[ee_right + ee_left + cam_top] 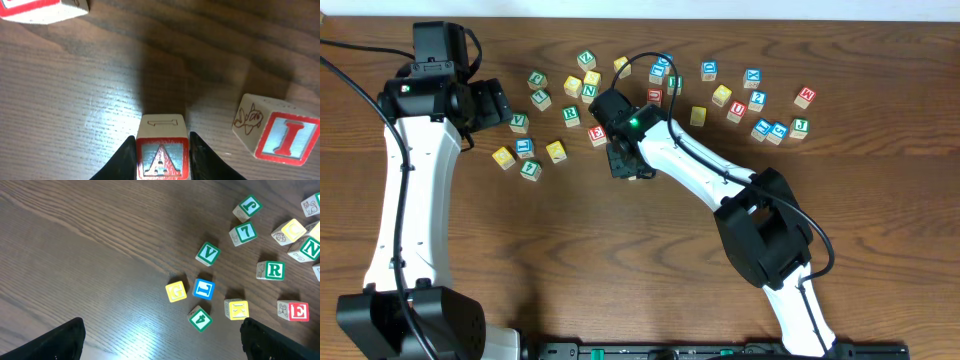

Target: Spell out AI2

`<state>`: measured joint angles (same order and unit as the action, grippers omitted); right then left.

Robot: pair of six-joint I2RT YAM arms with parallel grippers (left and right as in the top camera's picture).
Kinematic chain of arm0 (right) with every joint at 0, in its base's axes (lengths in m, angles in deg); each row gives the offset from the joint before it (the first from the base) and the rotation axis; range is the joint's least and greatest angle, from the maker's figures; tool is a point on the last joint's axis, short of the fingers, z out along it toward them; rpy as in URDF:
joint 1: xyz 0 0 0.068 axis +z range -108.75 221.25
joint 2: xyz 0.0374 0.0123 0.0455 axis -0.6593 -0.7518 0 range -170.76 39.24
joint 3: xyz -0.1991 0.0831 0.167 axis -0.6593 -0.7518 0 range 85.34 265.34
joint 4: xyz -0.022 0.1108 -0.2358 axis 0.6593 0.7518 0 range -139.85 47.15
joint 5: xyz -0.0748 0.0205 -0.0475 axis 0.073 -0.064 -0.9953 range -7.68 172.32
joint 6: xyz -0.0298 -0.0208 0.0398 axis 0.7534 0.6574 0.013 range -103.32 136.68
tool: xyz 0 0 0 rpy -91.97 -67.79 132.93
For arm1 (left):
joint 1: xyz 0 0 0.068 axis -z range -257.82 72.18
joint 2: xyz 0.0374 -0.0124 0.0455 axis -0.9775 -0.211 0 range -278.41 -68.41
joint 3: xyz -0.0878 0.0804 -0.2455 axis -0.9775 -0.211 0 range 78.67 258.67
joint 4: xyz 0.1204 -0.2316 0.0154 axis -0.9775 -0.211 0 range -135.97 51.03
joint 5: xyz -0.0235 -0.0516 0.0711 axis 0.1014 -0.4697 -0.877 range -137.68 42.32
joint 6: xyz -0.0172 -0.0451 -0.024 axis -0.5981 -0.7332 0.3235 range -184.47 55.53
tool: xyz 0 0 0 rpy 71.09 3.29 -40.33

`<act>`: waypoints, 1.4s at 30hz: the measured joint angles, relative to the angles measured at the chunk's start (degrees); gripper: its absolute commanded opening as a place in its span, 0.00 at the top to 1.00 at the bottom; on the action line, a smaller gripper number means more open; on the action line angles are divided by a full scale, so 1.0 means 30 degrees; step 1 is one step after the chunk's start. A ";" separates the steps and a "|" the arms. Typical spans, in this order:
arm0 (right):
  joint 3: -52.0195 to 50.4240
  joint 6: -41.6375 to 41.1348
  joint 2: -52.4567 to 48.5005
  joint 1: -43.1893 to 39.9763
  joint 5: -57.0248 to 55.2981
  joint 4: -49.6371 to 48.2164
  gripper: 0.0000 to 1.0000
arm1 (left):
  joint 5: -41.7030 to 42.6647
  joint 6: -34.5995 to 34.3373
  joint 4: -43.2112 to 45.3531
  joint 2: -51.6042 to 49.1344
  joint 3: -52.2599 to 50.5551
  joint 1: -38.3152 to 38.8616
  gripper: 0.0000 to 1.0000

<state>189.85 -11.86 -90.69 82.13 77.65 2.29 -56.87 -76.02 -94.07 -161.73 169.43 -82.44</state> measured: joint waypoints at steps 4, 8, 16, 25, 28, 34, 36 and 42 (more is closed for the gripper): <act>0.0000 -0.0058 0.0000 -0.0087 -0.0262 -0.0321 0.71 | 0.0000 0.0000 0.0000 0.0000 0.0000 0.0000 0.02; 0.0000 -0.0124 0.0000 -0.0342 -0.0393 -0.0612 0.71 | 0.0000 0.0000 0.0000 0.0000 0.0000 0.0000 0.02; 0.0000 -0.0415 0.0000 -0.1158 -0.0539 -0.1005 0.71 | 0.0000 0.0000 0.0000 0.0000 0.0000 0.0000 0.02; 0.0000 0.0080 0.0000 -0.1195 -0.0044 -0.1741 0.68 | 0.0000 0.0000 0.0000 0.0000 0.0000 0.0000 0.03; 0.0007 0.0969 0.0000 -0.1195 0.0809 -0.1843 0.68 | 0.0000 0.0000 0.0000 0.0000 0.0000 0.0000 0.02; 0.0146 0.2812 0.0000 -0.1093 0.2317 -0.1829 0.69 | 0.0000 0.0007 0.0000 0.0000 0.0000 0.0000 0.02; 0.0153 0.3351 0.0000 -0.0947 0.2579 -0.1851 0.69 | 0.0000 0.0000 0.0000 0.0000 0.0000 0.0000 0.02; 0.0153 0.4860 0.0000 -0.0415 0.2907 -0.2135 0.72 | 0.0000 0.0000 0.0000 0.0000 0.0000 0.0000 0.02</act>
<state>190.31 2.72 -90.69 80.89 86.38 -4.11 -56.87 -76.02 -94.07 -161.73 169.43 -82.44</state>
